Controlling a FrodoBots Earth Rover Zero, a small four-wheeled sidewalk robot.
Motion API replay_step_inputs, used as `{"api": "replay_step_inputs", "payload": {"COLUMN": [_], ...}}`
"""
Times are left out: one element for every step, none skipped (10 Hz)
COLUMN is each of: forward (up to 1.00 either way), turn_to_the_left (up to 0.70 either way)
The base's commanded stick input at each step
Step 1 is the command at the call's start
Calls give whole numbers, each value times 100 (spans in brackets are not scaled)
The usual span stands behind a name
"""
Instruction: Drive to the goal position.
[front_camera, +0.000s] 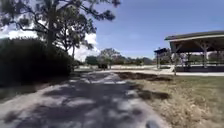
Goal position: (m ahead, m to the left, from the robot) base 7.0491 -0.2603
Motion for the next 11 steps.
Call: {"api": "replay_step_inputs", "payload": {"forward": [50, 50, 50, 50, 50, 50, 50, 50, 50, 50, 50], "turn_to_the_left": [0, 0, 0, 0, 0, 0, 0, 0, 0, 0, 0]}}
